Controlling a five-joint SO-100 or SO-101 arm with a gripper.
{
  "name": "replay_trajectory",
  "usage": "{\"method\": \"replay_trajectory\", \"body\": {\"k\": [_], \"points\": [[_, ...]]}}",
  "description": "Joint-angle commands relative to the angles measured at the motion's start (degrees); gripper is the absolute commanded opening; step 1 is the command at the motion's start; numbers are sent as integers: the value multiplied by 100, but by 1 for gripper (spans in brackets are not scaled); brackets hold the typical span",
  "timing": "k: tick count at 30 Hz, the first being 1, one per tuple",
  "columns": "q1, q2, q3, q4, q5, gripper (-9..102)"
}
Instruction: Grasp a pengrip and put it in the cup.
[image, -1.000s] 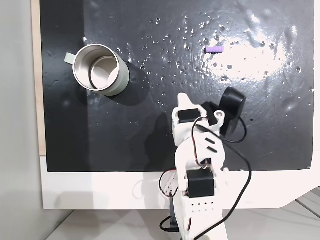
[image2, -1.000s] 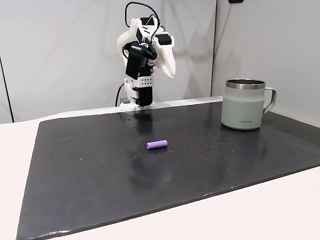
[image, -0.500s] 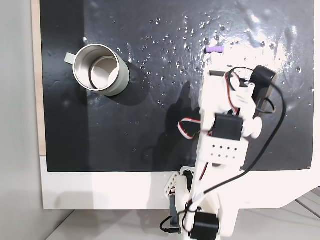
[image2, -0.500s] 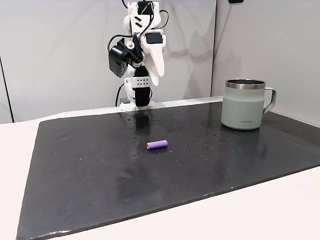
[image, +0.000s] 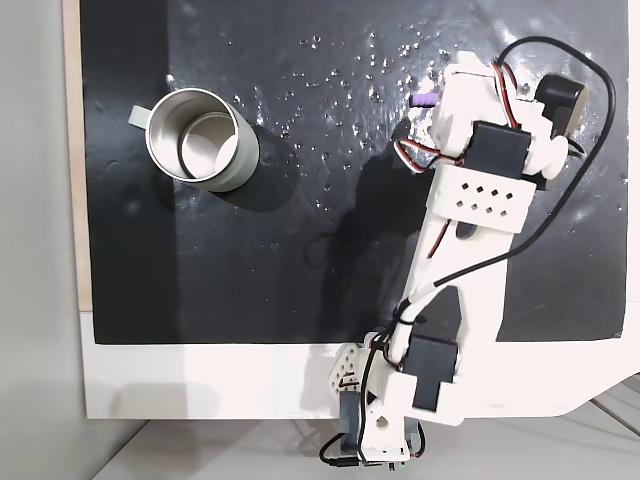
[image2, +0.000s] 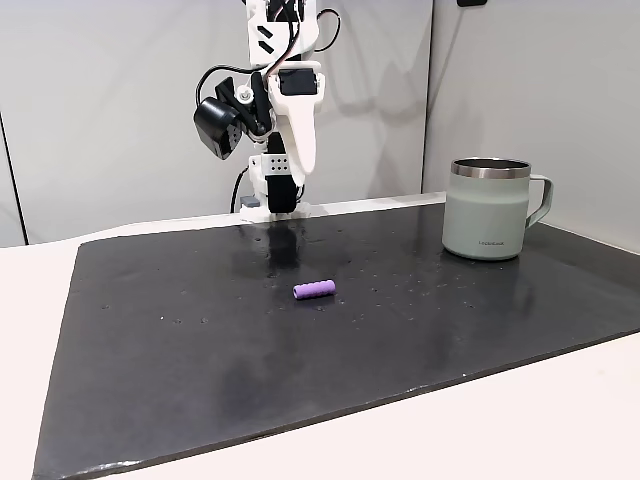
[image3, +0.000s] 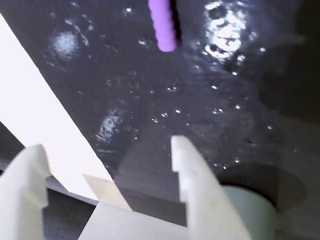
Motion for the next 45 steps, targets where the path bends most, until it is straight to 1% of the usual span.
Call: {"method": "replay_trajectory", "body": {"k": [1,5,8,16,24,35,40,45], "points": [[-35,-439,-967,176,-281,25],[-185,-817,-1134,290,-668,25],[-229,-976,-1134,308,-721,25],[-149,-1477,-1151,62,-984,25],[-79,-2364,-1784,-141,-1125,25],[-105,-3076,-1942,-325,-1310,25],[-35,-3278,-1969,-387,-1345,22],[79,-3393,-1986,-378,-1371,16]]}}
